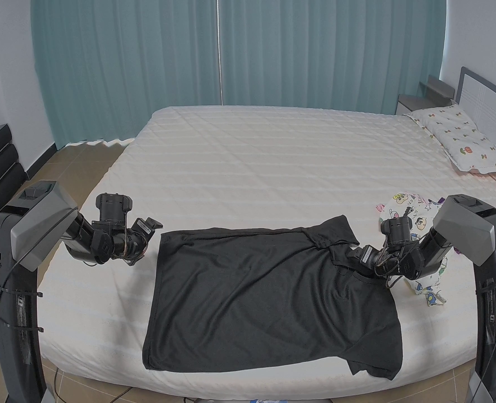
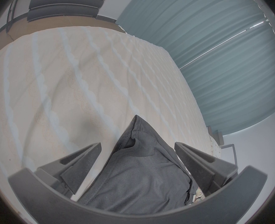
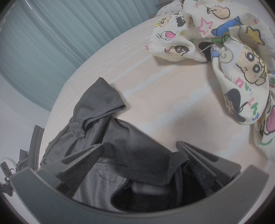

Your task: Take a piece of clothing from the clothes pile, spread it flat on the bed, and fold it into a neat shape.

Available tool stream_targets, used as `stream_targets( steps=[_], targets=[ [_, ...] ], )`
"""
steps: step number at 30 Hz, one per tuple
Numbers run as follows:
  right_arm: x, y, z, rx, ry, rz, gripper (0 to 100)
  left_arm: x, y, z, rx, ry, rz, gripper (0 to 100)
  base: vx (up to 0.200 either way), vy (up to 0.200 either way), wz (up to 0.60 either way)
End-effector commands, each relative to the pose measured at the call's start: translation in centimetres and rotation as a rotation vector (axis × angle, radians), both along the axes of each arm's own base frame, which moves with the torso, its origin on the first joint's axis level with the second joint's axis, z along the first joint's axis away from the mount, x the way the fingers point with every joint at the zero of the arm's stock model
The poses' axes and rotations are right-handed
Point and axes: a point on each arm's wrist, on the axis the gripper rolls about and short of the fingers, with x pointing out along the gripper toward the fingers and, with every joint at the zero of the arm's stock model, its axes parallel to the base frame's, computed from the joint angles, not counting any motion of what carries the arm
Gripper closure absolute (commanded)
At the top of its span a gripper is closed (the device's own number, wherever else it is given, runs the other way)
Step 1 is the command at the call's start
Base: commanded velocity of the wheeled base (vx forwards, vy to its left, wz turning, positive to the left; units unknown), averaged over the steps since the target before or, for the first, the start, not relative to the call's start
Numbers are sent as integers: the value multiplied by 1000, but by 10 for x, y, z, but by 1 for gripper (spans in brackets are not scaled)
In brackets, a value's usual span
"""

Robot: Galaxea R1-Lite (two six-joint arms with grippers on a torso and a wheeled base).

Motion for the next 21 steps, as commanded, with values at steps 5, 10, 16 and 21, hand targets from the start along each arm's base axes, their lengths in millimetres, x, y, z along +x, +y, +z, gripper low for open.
stream_targets(
  steps=[5,10,16,21],
  targets=[
    [-1,-9,-5,-2,18,-20,100,0,0,-2,1,3,1,0,0,0,0],
    [-2,-17,-6,-1,24,-39,100,0,0,-2,1,3,1,0,0,0,0],
    [-4,-36,4,-2,10,-86,100,0,0,-2,1,3,1,0,0,0,0],
    [-12,-51,16,-2,7,-120,100,0,0,-1,1,2,1,0,0,0,0]
  ],
)
